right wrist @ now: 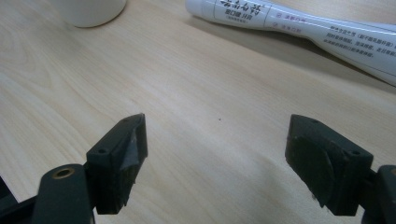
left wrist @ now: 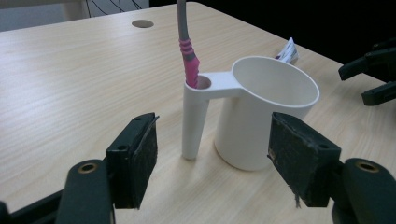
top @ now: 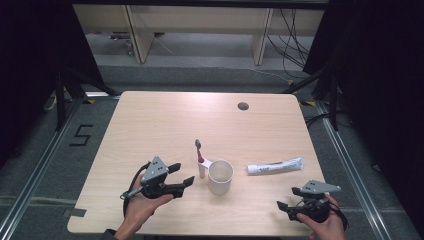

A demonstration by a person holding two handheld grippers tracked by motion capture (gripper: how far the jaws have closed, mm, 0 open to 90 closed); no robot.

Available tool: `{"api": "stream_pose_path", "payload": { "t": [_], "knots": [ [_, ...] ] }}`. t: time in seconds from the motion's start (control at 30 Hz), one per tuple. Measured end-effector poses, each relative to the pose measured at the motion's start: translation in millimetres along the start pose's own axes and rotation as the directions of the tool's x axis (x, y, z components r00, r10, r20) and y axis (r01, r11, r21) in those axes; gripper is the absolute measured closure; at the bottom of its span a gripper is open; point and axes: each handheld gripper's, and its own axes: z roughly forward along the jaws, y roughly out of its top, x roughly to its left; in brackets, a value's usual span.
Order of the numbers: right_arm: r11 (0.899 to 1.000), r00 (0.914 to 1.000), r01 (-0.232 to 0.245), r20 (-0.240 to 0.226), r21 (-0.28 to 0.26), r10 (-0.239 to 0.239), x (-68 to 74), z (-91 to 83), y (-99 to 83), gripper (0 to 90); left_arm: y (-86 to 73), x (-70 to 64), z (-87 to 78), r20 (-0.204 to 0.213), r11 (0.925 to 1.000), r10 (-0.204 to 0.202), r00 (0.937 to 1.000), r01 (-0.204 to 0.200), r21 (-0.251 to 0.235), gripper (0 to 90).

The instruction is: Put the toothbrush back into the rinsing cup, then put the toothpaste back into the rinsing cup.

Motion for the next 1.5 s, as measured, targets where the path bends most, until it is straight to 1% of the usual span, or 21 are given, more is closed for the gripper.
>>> {"api": "stream_pose_path", "payload": {
  "t": [0.13,0.17,0.2,0.23,0.27,0.33,0.5,0.53,0.57,0.63,0.73,0.77,0.8,1.0,1.17,1.27,1.37,1.4,1.43,1.47,1.5],
  "knots": [
    [1.0,0.9999,-0.01,0.001,0.005,0.01,1.2,-0.3,0.6,21.8,-4.3,-2.1,-1.9,0.003,0.9999,0.003,1.0,-0.003,0.01,31.0],
    [1.0,1.0,0.008,0.006,0.001,-0.008,-0.1,-0.3,0.7,21.8,-7.2,-2.9,-3.5,0.001,0.9997,0.004,1.0,-0.004,0.024,30.7],
    [1.0,0.9999,0.009,0.006,0.001,-0.009,-0.4,-0.4,0.6,21.8,-9.1,-3.5,-3.3,0.005,0.9998,-0.005,1.0,0.005,0.02,30.3],
    [1.0,0.9999,0.01,0.008,0.002,-0.01,-0.6,-0.4,0.6,21.8,-10.6,-3.0,-4.1,0.005,0.9994,0.004,1.0,-0.004,0.035,29.8],
    [1.0,1.0,0.002,-0.009,-0.005,-0.002,-0.8,0.7,0.3,21.8,-12.2,-3.5,-4.9,-0.001,0.9989,0.003,1.0,-0.003,0.047,29.2],
    [1.0,1.0,0.008,0.003,-0.003,-0.008,-1.4,0.0,0.1,21.8,-15.8,-3.9,-5.5,-0.002,0.9988,0.002,1.0,-0.002,0.049,28.5],
    [1.0,0.9999,0.006,-0.008,-0.004,-0.006,-2.4,0.7,-0.1,21.8,-23.1,-4.6,-8.3,-0.007,0.9982,-0.005,1.0,0.006,0.059,26.7],
    [1.0,0.9996,-0.029,-0.006,0.0,0.029,-0.1,0.1,-0.7,21.9,-26.8,-4.1,-10.5,-0.007,0.9976,-0.002,1.0,0.002,0.07,26.4],
    [1.0,0.9999,-0.011,-0.001,-0.003,0.011,-1.3,0.3,-0.5,21.9,-28.7,-3.5,-11.9,-0.009,0.9969,0.002,1.0,-0.001,0.078,26.1],
    [1.0,1.0,-0.004,0.001,-0.004,0.004,-1.9,0.4,-0.5,21.9,-32.5,-2.9,-13.7,-0.011,0.9963,-0.001,0.9999,0.002,0.086,25.7],
    [1.0,1.0,-0.005,0.0,-0.004,0.005,-1.8,0.3,-0.6,21.9,-38.6,-2.3,-16.0,-0.023,0.9958,-0.009,0.9997,0.011,0.091,25.6],
    [1.0,1.0,-0.009,-0.003,-0.004,0.009,-1.5,0.2,-0.6,21.9,-40.4,-1.6,-17.3,-0.025,0.9949,0.0,0.9997,0.002,0.101,25.6],
    [1.0,0.9998,-0.017,-0.006,-0.002,0.017,-0.8,0.1,-0.6,21.8,-42.4,-2.3,-17.9,-0.032,0.9946,-0.011,0.9994,0.014,0.103,25.6],
    [1.0,0.9999,-0.014,0.004,0.004,0.014,-0.5,-0.5,-0.3,21.8,-50.1,-3.0,-21.2,-0.034,0.9936,-0.008,0.9994,0.011,0.113,25.6],
    [1.0,0.9999,-0.013,-0.004,0.009,0.013,-0.2,-0.3,0.0,21.9,-56.8,-6.7,-25.7,-0.034,0.9918,0.006,0.9994,-0.002,0.128,25.6],
    [1.0,0.9999,0.014,0.005,0.0,-0.014,-1.4,-0.2,0.5,21.9,-59.5,-9.5,-26.9,-0.036,0.99,0.015,0.9992,-0.01,0.141,25.6],
    [1.0,1.0,0.004,0.0,0.004,-0.004,-0.4,0.3,0.6,21.9,-63.2,-11.8,-27.3,-0.023,0.9897,0.019,0.9996,-0.015,0.142,25.6],
    [1.0,1.0,-0.009,0.0,0.006,0.009,1.1,0.1,0.9,21.9,-65.2,-13.4,-28.0,-0.02,0.9881,0.023,0.9995,-0.019,0.153,25.5],
    [1.0,1.0,0.001,0.006,0.005,-0.001,0.4,0.0,1.2,22.0,-65.2,-12.8,-29.9,-0.026,0.9824,0.051,0.9984,-0.045,0.181,25.5],
    [1.0,1.0,0.006,0.006,0.002,-0.007,0.4,0.2,1.6,22.0,-66.6,-15.3,-28.9,-0.019,0.9864,0.025,0.9995,-0.022,0.163,25.5],
    [1.0,1.0,0.006,0.006,0.002,-0.007,0.4,0.2,1.6,22.0,-66.6,-15.3,-28.9,-0.019,0.9864,0.025,0.9995,-0.022,0.163,25.5]
  ]
}}
